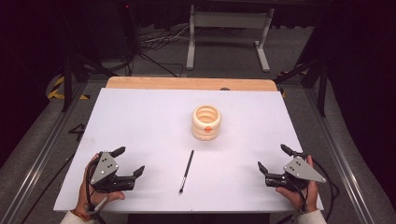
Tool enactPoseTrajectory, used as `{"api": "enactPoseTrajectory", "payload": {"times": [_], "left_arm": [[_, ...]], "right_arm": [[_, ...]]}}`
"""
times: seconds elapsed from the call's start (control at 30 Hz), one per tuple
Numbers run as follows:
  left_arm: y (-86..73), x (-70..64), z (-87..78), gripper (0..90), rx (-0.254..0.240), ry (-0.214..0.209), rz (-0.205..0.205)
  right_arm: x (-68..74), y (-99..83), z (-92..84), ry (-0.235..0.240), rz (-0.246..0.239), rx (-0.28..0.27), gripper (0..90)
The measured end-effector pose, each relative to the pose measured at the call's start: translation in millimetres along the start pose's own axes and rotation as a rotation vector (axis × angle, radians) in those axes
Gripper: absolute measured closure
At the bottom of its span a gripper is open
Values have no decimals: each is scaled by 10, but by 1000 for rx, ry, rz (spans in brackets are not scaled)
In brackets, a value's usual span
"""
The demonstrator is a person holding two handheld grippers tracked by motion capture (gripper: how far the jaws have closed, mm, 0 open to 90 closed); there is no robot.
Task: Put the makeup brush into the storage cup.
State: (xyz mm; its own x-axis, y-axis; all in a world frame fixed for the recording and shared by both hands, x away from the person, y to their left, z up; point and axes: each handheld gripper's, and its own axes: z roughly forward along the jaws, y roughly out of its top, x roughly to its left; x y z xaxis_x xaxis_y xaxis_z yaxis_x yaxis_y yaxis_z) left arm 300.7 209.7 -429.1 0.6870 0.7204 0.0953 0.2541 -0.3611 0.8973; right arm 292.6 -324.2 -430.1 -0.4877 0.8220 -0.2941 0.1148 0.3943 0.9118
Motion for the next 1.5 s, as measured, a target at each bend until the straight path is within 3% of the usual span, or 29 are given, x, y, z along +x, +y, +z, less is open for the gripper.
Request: {"api": "enactPoseTrajectory", "payload": {"times": [0.03,0.17,0.3,0.37,0.57,0.67,0.87,0.9,0.97,1.0,1.03,1.17,1.3,1.4,1.5], "left_arm": [[32,-21,7,113,11,9,2],[171,-85,31,122,33,-30,-29],[270,-160,93,126,83,-36,-38],[331,-205,161,113,145,-53,-53],[490,-359,295,127,213,-83,-68],[596,-478,444,137,311,-133,-92],[734,-731,774,231,474,-193,-47],[734,-731,774,264,474,-193,-47],[751,-785,879,276,550,-210,-32],[756,-799,952,319,594,-242,-45],[756,-799,952,323,594,-242,-45],[790,-833,1078,366,679,-272,-44],[819,-892,1195,436,753,-268,12],[807,-909,1235,489,777,-271,21],[767,-944,1286,538,832,-266,66]], "right_arm": [[-3,-2,1,0,0,0,49],[-4,-6,12,-4,-4,7,51],[3,-7,19,-4,-3,11,52],[-1,-11,20,-4,-4,16,53],[-20,-29,37,-11,4,24,53],[-2,-29,47,-16,-13,44,54],[2,-49,67,-20,-26,66,65],[2,-49,67,-20,-26,66,65],[-8,-54,65,-22,-21,66,65],[-14,-58,63,-24,-18,67,65],[-17,-59,62,-25,-18,67,65],[-22,-58,64,-29,-15,68,65],[-20,-57,70,-28,-13,73,65],[-16,-58,70,-28,-16,76,66],[-18,-58,67,-29,-16,73,66]]}}
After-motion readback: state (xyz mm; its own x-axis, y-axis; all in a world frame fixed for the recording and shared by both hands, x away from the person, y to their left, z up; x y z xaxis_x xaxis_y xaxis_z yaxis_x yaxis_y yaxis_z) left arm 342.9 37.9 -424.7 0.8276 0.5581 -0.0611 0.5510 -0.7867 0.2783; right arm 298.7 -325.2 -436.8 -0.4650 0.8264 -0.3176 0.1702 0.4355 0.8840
